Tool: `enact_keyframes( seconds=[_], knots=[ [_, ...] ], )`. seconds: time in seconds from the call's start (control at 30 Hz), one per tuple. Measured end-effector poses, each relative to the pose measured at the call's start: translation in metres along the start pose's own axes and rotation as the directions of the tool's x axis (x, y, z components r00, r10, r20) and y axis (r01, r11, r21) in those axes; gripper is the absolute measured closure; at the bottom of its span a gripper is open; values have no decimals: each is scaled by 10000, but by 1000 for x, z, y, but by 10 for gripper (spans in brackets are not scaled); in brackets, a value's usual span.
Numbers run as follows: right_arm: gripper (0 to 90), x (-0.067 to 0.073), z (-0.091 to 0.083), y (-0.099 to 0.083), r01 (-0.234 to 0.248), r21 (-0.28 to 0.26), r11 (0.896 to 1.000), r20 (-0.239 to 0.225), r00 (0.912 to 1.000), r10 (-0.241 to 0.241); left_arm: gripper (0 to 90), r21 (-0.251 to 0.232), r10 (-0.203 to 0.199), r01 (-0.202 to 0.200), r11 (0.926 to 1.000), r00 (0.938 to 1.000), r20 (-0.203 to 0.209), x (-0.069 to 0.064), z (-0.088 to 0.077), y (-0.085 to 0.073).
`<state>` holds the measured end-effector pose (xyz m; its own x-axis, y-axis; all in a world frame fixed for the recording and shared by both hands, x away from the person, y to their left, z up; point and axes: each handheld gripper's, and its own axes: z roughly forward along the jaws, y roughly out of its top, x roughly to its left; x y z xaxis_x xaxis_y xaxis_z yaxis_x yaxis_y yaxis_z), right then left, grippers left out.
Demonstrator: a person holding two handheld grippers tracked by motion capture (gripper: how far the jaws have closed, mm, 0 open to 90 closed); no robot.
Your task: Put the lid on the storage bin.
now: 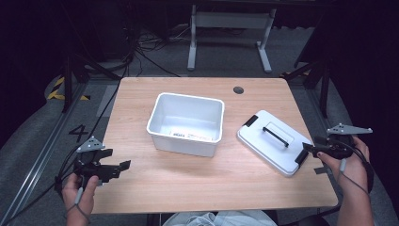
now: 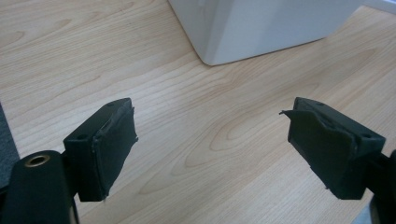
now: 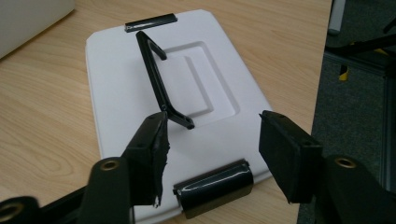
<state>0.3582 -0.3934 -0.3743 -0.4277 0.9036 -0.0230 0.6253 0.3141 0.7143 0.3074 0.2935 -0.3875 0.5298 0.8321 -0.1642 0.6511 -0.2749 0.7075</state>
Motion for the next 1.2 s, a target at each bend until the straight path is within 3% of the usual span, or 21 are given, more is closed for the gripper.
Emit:
enact_keyframes(
  seconds=[0.1, 0.27, 0.3, 0.53, 0.93, 1.2],
  knots=[
    [463, 2, 2, 0, -94, -17, 10000, -95, 9999, 94, 156, -78, -36, 35, 10000, 10000, -29, 1, -1, 0],
    [455, 3, 1, 5, 313, -96, 9995, -29, 9995, -313, 156, -3, -16, 16, 10000, 10000, 45, 0, 0, 0],
    [456, 4, 1, 6, 158, -39, 9999, -107, 9998, -158, 156, 24, 8, -8, 10000, 10000, 69, 0, 0, 0],
    [428, 11, 4, 12, 327, 11, 9995, -128, 9994, -327, 156, 91, 51, -52, 9999, 9999, 112, -2, 0, 0],
    [436, 23, 14, 51, 1016, 718, 9922, -494, 9939, -982, 156, 65, 80, -80, 9999, 9999, 100, -2, -3, -2],
    [441, 31, 32, 72, 1399, 1461, 9793, -735, 9888, -1302, 156, 17, 12, -13, 10000, 10000, 33, -2, -6, -5]
  ],
)
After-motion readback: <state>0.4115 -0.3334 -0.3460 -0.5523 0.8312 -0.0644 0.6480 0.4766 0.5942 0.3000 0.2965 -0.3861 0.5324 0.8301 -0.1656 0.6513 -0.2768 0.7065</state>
